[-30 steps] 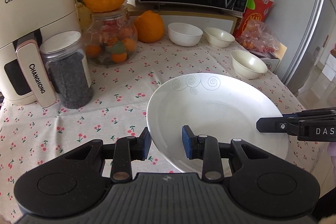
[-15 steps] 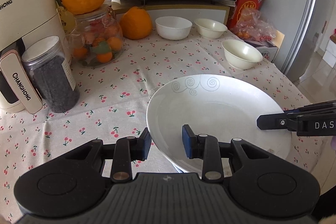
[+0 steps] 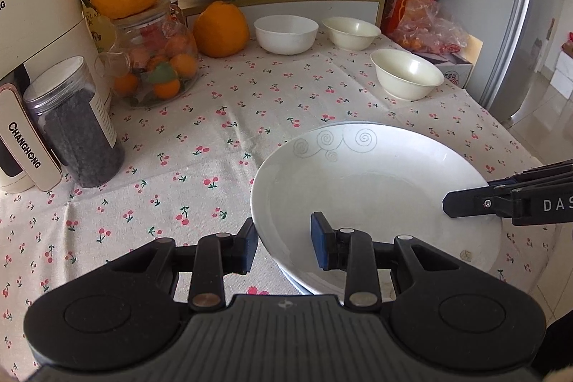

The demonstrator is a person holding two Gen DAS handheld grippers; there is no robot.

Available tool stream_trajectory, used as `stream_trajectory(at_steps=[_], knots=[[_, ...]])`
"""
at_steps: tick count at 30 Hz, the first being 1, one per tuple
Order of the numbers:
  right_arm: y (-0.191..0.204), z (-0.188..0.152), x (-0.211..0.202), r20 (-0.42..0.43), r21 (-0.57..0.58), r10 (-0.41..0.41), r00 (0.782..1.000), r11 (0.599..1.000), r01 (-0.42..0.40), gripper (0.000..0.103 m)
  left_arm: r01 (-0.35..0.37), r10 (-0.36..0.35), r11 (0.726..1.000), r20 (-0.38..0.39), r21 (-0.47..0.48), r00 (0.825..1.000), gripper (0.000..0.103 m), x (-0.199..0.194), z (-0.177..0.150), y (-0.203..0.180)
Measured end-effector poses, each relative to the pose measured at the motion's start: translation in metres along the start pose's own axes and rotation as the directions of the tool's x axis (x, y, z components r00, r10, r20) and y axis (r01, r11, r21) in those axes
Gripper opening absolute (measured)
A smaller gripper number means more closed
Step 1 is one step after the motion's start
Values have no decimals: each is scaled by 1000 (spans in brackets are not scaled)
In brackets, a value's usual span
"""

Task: Organize plates and bowls
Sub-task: 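Lower the white plate onto the blue plate stack with both tools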

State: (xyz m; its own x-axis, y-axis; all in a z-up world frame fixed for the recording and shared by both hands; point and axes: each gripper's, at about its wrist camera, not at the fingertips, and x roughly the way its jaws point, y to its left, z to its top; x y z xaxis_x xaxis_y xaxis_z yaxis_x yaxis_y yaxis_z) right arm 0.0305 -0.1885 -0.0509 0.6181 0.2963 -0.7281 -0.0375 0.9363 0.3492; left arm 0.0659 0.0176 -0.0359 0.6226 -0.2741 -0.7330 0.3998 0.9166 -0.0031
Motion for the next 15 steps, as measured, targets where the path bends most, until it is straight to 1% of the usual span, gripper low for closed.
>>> stream_trajectory(at_steps=[6,10,15], knots=[[2,-1,-1,1,-18,-3,1000,1000,3,25,-12,12,1000,1,17,1000,29,0,-2,-2],[8,-3,-4,6,-54,-22,1000,998,22,25,-28,27,999,14,43,1000,29,-1,-4,-5],[12,-5,-6,5,-82,-34,999,996,34,25,-34,34,998,18,52,999,29,-1,-4,-6]])
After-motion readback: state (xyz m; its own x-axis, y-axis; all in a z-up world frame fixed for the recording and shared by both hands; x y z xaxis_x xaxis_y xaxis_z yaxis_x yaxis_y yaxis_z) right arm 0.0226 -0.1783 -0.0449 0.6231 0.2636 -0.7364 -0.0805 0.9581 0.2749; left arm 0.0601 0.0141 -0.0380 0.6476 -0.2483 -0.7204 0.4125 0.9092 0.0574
